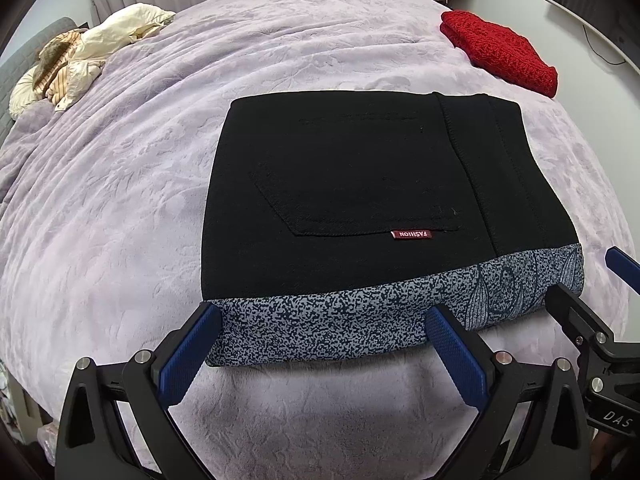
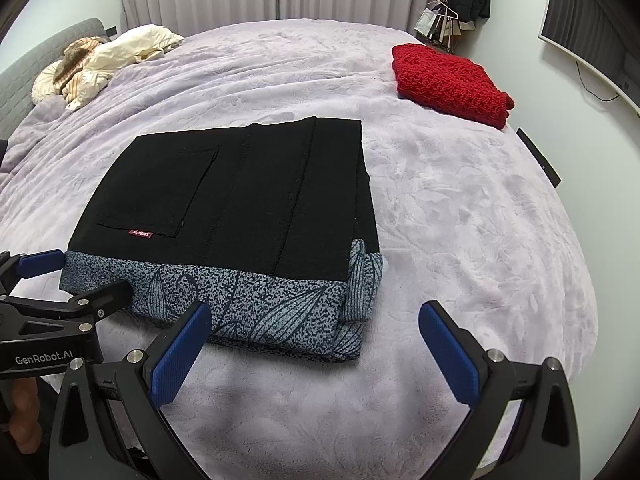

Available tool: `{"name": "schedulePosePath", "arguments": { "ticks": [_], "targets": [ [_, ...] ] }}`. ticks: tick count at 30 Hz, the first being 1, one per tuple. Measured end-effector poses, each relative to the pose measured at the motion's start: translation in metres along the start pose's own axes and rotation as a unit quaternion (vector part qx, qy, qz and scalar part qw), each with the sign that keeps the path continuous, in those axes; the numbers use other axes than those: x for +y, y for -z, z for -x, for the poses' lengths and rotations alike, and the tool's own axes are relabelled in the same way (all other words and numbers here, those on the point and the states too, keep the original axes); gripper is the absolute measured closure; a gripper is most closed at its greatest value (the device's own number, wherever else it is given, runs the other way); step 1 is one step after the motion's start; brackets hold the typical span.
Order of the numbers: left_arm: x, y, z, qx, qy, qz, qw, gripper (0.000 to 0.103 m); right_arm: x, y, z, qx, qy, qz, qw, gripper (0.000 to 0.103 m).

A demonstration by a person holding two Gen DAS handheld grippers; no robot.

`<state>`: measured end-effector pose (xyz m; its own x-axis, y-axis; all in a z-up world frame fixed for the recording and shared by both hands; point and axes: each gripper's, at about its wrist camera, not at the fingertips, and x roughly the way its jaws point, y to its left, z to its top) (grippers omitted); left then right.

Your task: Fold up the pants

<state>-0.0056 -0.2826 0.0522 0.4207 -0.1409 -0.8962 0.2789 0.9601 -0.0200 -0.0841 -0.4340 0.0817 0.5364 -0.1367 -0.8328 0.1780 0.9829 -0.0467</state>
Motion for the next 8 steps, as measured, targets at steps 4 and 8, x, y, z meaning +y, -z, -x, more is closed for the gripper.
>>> {"name": "schedulePosePath", "arguments": {
  "ticks": [4, 8],
  "targets": [
    [-0.004, 0.0, 0.002, -0.006, 0.007, 0.0, 1.0, 0.0, -0.005, 0.001, -0.001, -0.002, -0.003, -0.003, 1.0, 0.0],
    [-0.028, -0.01, 0.012, -0.014, 0.04, -0.023, 0.9988, 0.0, -0.022, 0.002, 0.001, -0.01, -0.007, -0.002, 1.0, 0.0]
  ]
}}
